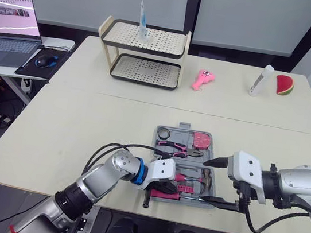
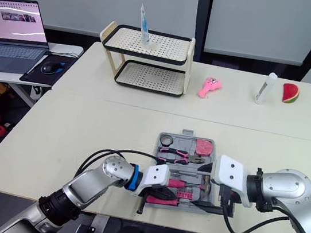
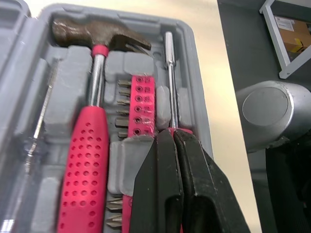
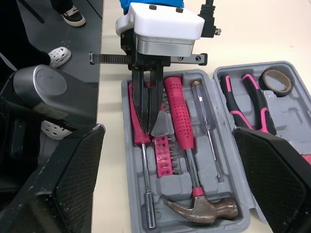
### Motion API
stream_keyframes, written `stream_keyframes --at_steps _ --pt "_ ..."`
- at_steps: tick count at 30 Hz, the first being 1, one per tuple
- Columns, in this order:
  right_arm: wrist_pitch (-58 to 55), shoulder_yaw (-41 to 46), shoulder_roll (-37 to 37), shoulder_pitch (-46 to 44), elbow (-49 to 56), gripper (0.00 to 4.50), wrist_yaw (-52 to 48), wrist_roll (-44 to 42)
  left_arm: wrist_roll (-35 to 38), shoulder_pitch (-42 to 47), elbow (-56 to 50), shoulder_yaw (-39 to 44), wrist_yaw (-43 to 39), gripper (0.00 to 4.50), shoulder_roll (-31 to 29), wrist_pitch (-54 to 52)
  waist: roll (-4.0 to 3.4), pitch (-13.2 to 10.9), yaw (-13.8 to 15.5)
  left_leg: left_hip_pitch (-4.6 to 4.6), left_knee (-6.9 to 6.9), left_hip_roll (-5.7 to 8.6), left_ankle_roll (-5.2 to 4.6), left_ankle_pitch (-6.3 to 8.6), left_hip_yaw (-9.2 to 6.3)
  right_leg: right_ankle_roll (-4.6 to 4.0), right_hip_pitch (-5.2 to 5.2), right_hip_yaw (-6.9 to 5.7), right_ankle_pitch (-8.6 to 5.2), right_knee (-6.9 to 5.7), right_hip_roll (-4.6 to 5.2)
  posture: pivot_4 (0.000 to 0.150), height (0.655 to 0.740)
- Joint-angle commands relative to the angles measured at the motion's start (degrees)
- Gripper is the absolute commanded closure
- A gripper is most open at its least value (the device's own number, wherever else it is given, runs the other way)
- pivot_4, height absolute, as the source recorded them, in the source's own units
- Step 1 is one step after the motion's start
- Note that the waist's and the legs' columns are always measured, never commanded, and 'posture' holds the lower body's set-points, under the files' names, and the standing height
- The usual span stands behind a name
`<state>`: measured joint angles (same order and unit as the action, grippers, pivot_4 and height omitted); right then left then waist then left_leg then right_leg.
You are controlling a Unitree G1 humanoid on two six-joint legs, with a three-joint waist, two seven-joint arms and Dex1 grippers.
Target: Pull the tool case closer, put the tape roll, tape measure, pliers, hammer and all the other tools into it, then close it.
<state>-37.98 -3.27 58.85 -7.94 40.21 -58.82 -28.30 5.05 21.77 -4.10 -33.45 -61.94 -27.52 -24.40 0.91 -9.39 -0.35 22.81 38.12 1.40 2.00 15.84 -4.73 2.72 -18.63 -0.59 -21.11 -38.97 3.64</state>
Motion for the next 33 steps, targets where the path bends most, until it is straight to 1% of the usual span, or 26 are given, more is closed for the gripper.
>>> stream_keyframes --at_steps 1,4,8,11,17,18,20,22,23,24,26,33 --pt "1.0 1.7 0.3 -0.1 1.2 0.00 -0.1 -0.2 -1.4 0.0 0.4 -1.2 -0.1 4.49 0.7 0.4 0.00 0.0 0.0 0.00 0.00 0.00 0.00 0.00 0.00 0.00 0.00 0.00 0.00 0.00 0.00 0.150 0.7400" --pt "1.3 1.4 0.3 -0.2 0.8 0.00 -0.1 0.0 -2.5 -0.1 1.2 -1.8 -0.5 4.49 0.6 0.2 0.00 0.0 0.0 -0.01 0.00 0.00 0.00 0.00 0.01 0.00 0.01 0.00 0.00 0.00 0.00 0.150 0.7400" --pt "2.0 0.9 -0.4 -1.1 -1.3 0.00 0.0 0.6 -0.5 -1.0 0.1 0.1 -1.4 4.49 0.5 1.7 0.00 0.0 0.0 -0.04 0.00 0.00 0.00 0.00 0.01 0.00 0.04 0.00 0.00 0.01 0.00 0.150 0.7400" --pt "3.9 0.2 -0.1 -1.2 -3.9 0.00 -0.6 2.5 1.6 -2.2 -3.2 3.0 -3.0 4.49 -2.4 1.5 0.00 0.0 0.0 -0.05 -0.01 -0.01 0.00 0.00 0.01 0.00 0.05 0.00 0.00 0.01 0.00 0.150 0.7400" --pt "9.2 -1.2 -1.9 -2.3 -13.0 0.00 -0.2 7.9 8.1 -4.8 -11.1 12.8 -5.3 4.49 -10.1 0.0 -0.01 0.0 -0.1 -0.05 -0.01 -0.03 0.01 0.00 -0.04 0.00 0.04 0.02 0.00 0.01 0.01 0.150 0.7400" --pt "12.3 -2.4 -1.7 -3.0 -17.4 0.18 0.4 11.5 8.6 -4.8 -10.8 15.5 -6.0 4.50 -12.8 0.1 -0.01 0.0 -0.1 -0.06 -0.01 -0.02 0.01 0.00 -0.03 0.00 0.04 0.03 0.00 0.01 0.01 0.150 0.7400" --pt "16.5 -5.3 -1.6 -5.3 -24.6 0.64 0.8 17.3 7.6 -4.4 -6.8 19.3 -6.1 4.50 -16.8 2.5 -0.01 0.0 -0.1 -0.07 -0.01 -0.02 0.01 0.00 -0.02 0.00 0.04 0.02 0.00 0.02 0.02 0.150 0.7400" --pt "19.0 -7.6 -2.6 -7.8 -29.9 1.28 1.2 21.0 6.3 -3.8 -2.3 20.6 -5.7 4.50 -18.6 4.9 -0.05 0.0 -0.3 -0.18 -0.06 -0.01 0.00 0.00 0.06 0.00 0.03 0.00 0.00 -0.01 0.01 0.150 0.7400" --pt "20.6 -9.0 -3.0 -9.0 -32.6 1.67 1.2 23.2 5.0 -3.1 0.3 20.5 -5.2 4.50 -18.8 6.8 -0.07 0.0 -0.4 -0.20 -0.08 -0.01 0.00 0.00 0.09 0.00 0.02 0.00 0.00 -0.01 0.01 0.150 0.7400" --pt "22.1 -10.2 -3.6 -10.0 -35.0 1.94 1.1 25.0 3.8 -2.5 2.2 20.2 -4.7 4.50 -18.6 8.1 -0.07 0.0 -0.6 -0.18 -0.08 -0.01 0.00 0.00 0.10 0.00 0.00 0.00 0.00 -0.01 0.01 0.150 0.7400" --pt "24.3 -12.2 -4.8 -11.6 -39.2 2.33 0.8 27.7 1.8 -0.7 5.9 19.6 -2.8 4.50 -17.0 9.5 -0.07 0.0 -0.6 -0.09 -0.06 0.01 0.01 0.00 0.12 0.00 -0.04 -0.02 0.00 -0.01 0.01 0.150 0.7400" --pt "28.7 -15.4 -7.1 -14.2 -45.8 3.47 -0.8 33.3 -4.3 3.8 14.3 15.8 1.9 4.50 -9.6 10.4 -0.07 0.0 -0.7 0.02 0.01 0.01 0.04 -0.02 0.14 0.01 -0.16 -0.03 0.00 -0.05 0.03 0.150 0.7400"
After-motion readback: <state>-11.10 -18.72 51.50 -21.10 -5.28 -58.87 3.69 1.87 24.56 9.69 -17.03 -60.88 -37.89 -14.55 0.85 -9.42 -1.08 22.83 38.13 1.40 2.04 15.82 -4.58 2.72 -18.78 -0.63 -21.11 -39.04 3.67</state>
